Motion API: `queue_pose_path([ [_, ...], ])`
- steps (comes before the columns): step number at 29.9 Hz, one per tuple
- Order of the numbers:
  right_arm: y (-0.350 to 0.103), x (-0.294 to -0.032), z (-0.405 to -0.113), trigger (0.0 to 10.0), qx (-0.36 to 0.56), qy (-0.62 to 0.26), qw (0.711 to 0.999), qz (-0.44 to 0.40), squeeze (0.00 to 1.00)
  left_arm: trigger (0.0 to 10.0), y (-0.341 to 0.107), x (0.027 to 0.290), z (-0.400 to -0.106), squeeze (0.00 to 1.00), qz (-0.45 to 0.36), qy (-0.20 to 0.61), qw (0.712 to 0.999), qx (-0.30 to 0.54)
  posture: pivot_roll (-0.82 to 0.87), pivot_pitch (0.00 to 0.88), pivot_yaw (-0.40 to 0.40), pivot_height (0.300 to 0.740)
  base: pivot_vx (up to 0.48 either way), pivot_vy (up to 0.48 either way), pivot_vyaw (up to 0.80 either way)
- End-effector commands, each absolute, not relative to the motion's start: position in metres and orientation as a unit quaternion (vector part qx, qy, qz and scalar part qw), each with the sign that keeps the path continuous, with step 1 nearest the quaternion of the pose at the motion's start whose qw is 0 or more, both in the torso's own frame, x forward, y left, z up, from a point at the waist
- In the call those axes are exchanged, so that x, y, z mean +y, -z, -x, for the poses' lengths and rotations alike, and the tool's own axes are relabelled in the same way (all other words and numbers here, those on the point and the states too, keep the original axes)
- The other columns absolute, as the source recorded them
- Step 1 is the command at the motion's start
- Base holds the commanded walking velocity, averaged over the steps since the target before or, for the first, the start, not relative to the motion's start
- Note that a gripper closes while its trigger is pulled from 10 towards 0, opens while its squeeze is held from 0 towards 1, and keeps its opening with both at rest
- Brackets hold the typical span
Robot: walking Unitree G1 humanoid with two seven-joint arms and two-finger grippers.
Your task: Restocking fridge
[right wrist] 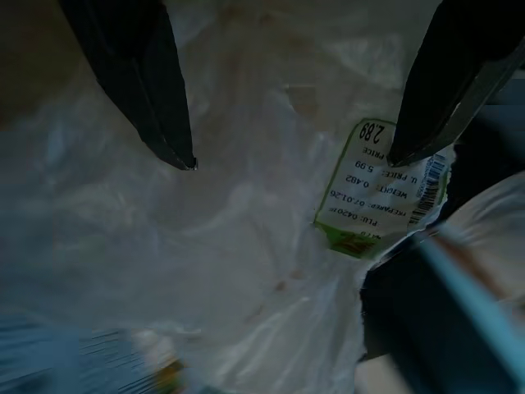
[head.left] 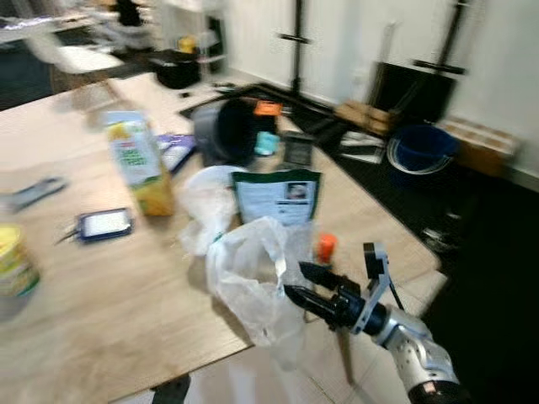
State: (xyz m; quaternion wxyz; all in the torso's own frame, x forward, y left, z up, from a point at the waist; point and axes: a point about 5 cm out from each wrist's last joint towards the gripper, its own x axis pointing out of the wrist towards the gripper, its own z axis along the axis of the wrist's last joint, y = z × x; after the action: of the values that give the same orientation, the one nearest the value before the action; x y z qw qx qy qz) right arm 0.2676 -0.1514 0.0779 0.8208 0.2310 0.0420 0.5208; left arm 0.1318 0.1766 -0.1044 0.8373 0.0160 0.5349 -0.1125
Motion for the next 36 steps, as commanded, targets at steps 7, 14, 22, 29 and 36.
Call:
queue_pose_path([
  [7, -0.081, -0.155, -0.266, 10.0, 0.033, -0.514, 0.820, -0.250, 0.00, 10.0, 0.106, 0.181, -0.126, 0.00, -0.023, 0.114, 0.828, 0.549, 0.04, 0.000, 0.022, 0.740, 0.000, 0.000, 0.00],
  [14, -0.086, -0.159, -0.263, 10.0, 0.039, -0.526, 0.817, -0.234, 0.00, 10.0, 0.106, 0.180, -0.126, 0.00, -0.024, 0.115, 0.828, 0.549, 0.04, 0.000, 0.024, 0.740, 0.000, 0.000, 0.00],
  [22, -0.095, -0.144, -0.262, 3.3, 0.063, -0.571, 0.804, -0.151, 0.00, 10.0, 0.106, 0.179, -0.127, 0.00, -0.024, 0.118, 0.828, 0.548, 0.04, 0.000, 0.019, 0.740, 0.000, 0.000, 0.00],
  [29, -0.095, -0.138, -0.268, 0.0, 0.064, -0.556, 0.818, -0.135, 0.00, 10.0, 0.106, 0.178, -0.127, 0.00, -0.022, 0.119, 0.828, 0.548, 0.04, 0.000, 0.014, 0.740, 0.000, 0.000, 0.00],
  [36, -0.097, -0.137, -0.280, 0.0, 0.051, -0.506, 0.853, -0.117, 0.00, 10.0, 0.107, 0.177, -0.125, 0.00, -0.022, 0.120, 0.826, 0.550, 0.04, 0.000, 0.016, 0.740, 0.000, 0.000, 0.00],
])
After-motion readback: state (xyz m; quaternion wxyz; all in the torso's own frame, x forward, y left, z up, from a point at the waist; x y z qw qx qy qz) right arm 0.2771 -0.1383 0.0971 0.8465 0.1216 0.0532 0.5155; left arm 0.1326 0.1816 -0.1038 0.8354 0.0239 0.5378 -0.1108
